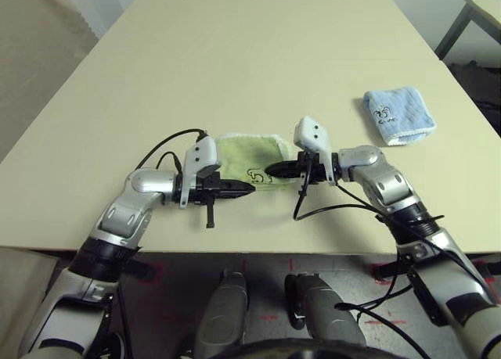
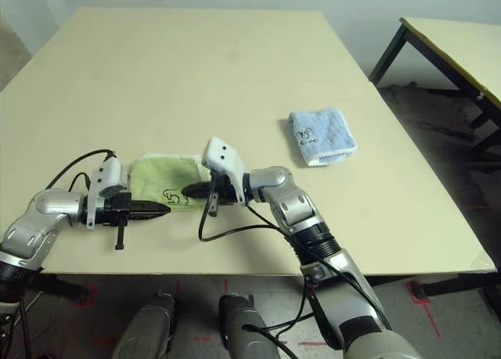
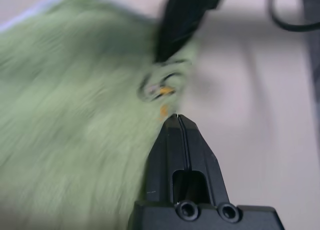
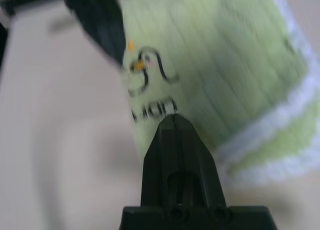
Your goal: Fold the towel and set it aside.
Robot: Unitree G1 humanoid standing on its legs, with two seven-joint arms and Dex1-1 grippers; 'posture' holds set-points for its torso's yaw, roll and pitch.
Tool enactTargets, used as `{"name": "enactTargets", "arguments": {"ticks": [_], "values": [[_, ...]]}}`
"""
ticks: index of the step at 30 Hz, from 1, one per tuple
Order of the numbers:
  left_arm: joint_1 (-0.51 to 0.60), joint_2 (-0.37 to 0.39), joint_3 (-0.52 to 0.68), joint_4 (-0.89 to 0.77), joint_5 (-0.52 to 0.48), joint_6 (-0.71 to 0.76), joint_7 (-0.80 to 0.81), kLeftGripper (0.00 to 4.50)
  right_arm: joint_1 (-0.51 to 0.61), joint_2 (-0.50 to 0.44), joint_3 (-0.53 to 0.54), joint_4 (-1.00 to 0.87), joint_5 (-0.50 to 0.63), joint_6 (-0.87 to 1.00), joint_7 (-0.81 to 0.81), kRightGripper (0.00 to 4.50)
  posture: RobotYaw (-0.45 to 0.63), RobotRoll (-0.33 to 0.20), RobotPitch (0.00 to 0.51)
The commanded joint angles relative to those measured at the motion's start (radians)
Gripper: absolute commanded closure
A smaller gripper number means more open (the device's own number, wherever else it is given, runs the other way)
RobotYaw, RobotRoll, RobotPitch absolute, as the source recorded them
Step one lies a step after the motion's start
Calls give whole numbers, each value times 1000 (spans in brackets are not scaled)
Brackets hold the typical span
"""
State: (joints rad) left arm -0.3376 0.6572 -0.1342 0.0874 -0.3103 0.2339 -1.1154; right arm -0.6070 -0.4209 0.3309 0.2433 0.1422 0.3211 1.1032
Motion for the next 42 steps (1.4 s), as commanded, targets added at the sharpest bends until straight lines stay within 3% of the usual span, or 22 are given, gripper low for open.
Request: {"name": "enactTargets", "arguments": {"ticks": [1,6,10,14,18,22,25,27,33,42], "values": [[32,38,58,-17,-39,51,-14,4480,21,-48,-49,-20,19,27,10,4500,40,0,144],[151,157,107,-119,-107,120,-112,4480,24,-96,-116,-134,119,127,48,4500,43,0,137],[181,240,154,-181,-166,167,-176,4480,-2,-114,-158,-214,186,223,52,4500,48,0,137],[-13,164,243,-131,-291,295,-77,4480,-83,-80,-164,-192,188,233,18,4500,50,0,135],[-181,76,153,-19,-169,222,-16,4480,-165,12,-138,-66,137,174,-52,4500,47,0,133],[-222,20,51,75,-53,113,-28,4480,-202,80,-124,77,84,104,-105,4500,45,0,134],[-253,-97,22,187,-28,81,14,4480,-189,133,-99,224,21,27,-153,4500,31,0,134],[-250,-128,16,208,-15,73,17,4480,-179,150,-95,260,8,4,-154,4500,28,0,136],[-223,-124,8,263,42,37,24,4480,-154,156,-96,285,-9,-20,-138,4500,34,0,139],[-174,-43,59,315,64,-6,26,4480,-153,82,-127,305,-21,-40,-127,4500,36,0,132]]}}
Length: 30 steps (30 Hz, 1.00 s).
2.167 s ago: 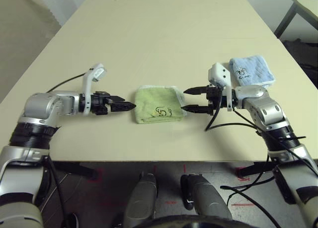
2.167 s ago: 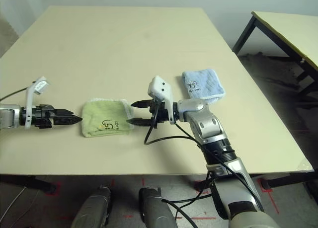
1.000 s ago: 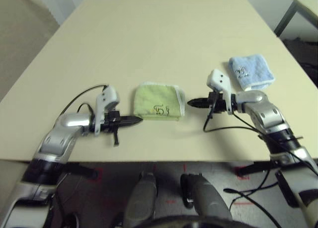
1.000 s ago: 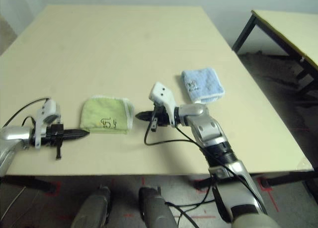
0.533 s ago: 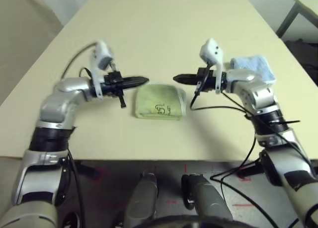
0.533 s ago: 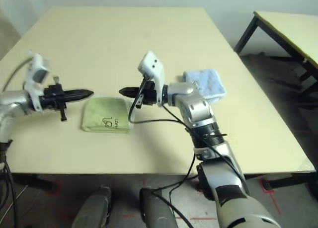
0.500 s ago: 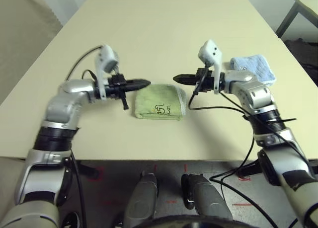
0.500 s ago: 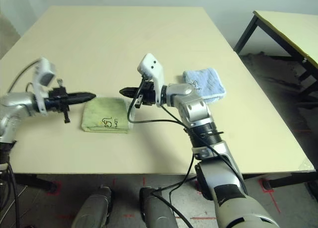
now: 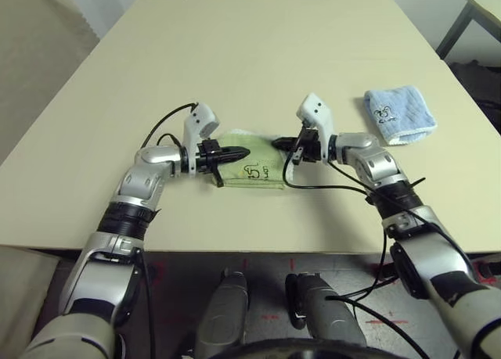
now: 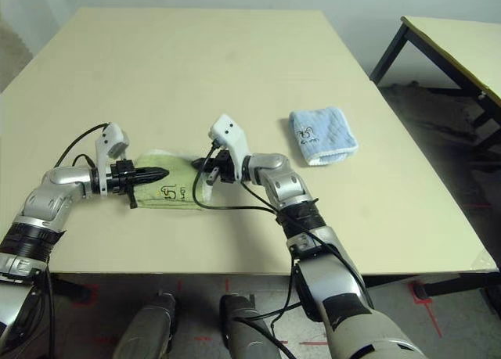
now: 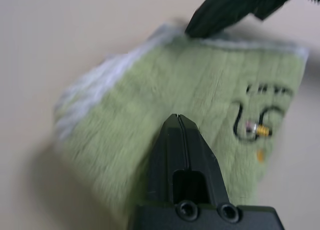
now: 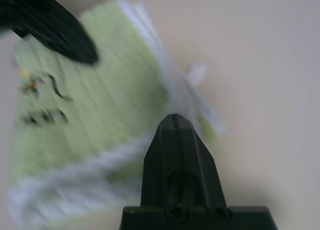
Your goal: Fold the towel and set it aside.
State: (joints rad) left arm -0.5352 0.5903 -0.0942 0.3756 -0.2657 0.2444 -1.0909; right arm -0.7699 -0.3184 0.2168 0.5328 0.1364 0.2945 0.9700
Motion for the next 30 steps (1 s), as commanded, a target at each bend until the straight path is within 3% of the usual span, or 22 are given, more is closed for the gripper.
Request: {"name": "enactTargets", "arguments": {"ticks": [1,7,14,24,30], "values": [[28,34,32,37,16,-21,1,4480,8,-32,-18,14,-12,-13,10,4500,37,0,130],[14,75,110,27,-17,-13,12,4480,-3,-88,-63,-87,38,54,38,4500,43,0,129],[-79,0,87,-18,-14,33,49,4480,-55,9,-69,-198,76,149,-24,4500,39,0,130],[-98,-129,-5,88,89,-20,121,4480,-63,178,-49,-10,36,71,-117,4500,43,0,135],[-61,-110,-6,103,110,-22,121,4480,-5,136,-47,1,33,70,-86,4500,43,0,136]]}}
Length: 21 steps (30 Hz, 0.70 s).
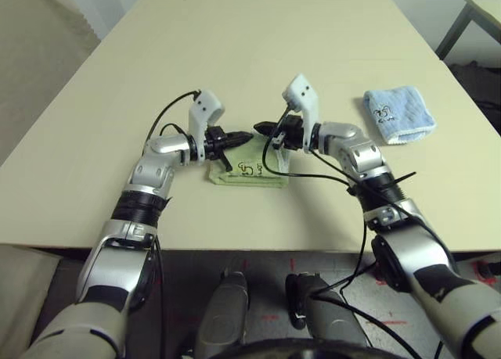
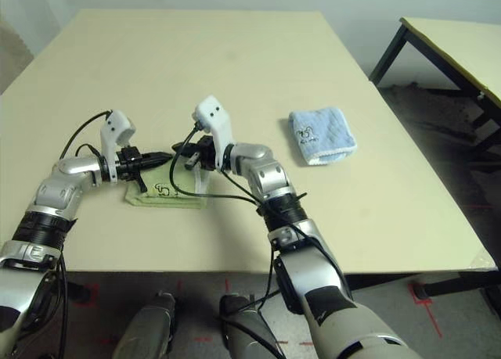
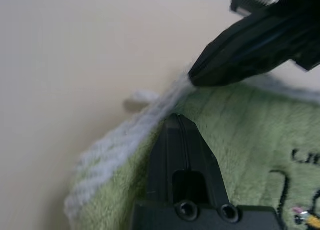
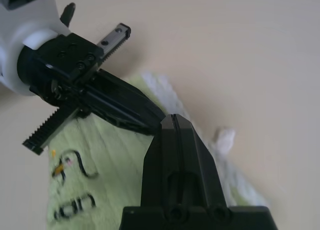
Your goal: Fold the towel and set it aside.
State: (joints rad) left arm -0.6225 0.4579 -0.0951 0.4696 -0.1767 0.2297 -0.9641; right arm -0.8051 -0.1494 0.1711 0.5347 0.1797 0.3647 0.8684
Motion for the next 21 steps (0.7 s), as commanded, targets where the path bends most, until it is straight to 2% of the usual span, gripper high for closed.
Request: {"name": "enactTargets", "arguments": {"ticks": [1,8,13,16,19,21], "values": [[30,33,3,15,20,-10,-6,4480,39,-53,-7,-7,-10,3,21,4500,41,0,135],[44,100,53,26,2,-18,-13,4480,76,-177,-35,-85,17,37,64,4500,34,0,129],[118,170,120,-62,-53,41,-34,4480,116,-269,-58,-185,41,84,109,4500,32,0,126],[146,202,203,-117,-131,149,-23,3891,137,-314,-70,-248,59,100,132,3904,38,0,125],[160,239,258,-136,-193,272,-31,2864,152,-342,-78,-292,77,98,154,2776,41,0,126],[174,293,271,-130,-251,452,-69,2202,157,-345,-105,-315,110,117,160,2045,51,0,126]]}}
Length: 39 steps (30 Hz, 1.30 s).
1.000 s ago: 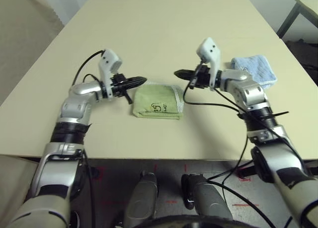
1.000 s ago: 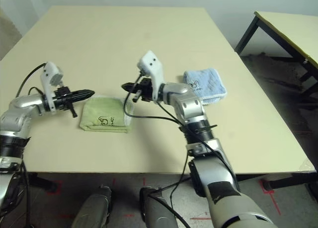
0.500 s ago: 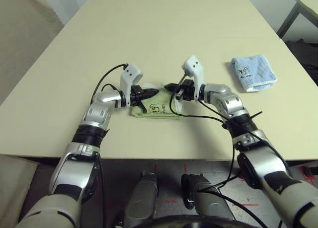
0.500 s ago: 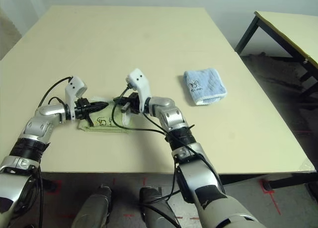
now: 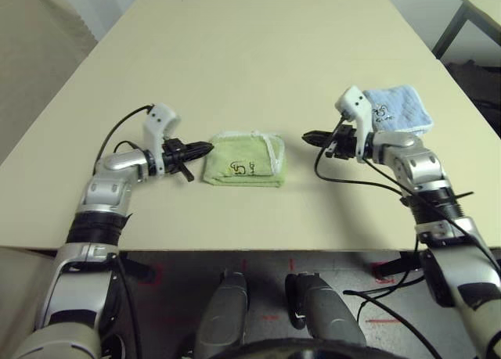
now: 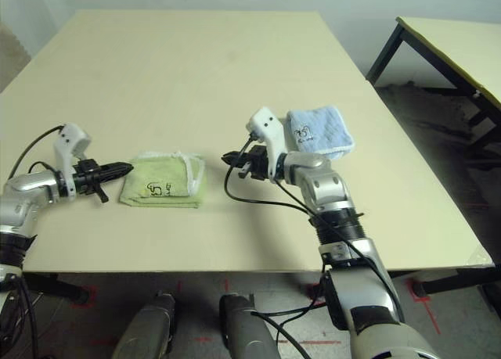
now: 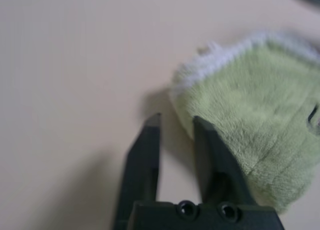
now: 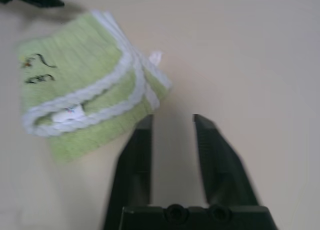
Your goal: Fold the towel and set it aside.
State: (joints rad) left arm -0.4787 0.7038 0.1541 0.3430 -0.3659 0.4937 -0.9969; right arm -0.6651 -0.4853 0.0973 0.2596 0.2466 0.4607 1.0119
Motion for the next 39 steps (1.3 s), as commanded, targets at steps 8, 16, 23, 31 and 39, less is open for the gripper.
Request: {"name": "enactTargets", "arguments": {"ticks": [8,16,23,31,39], "values": [[-31,91,15,128,-221,753,-76,33,83,-64,1,-155,60,-84,132,0,42,0,128],[-200,-4,-1,329,-196,791,-11,33,165,-106,3,-306,111,-62,176,0,22,0,130],[-317,-74,-66,506,-131,726,-27,33,197,-153,16,-364,109,-70,199,0,5,0,132],[-409,-152,-220,625,-29,673,-151,33,229,-175,31,-395,102,-73,192,0,-6,0,137],[-460,-183,-246,695,17,663,-237,1618,273,-177,13,-449,129,-36,153,0,-25,0,139]]}}
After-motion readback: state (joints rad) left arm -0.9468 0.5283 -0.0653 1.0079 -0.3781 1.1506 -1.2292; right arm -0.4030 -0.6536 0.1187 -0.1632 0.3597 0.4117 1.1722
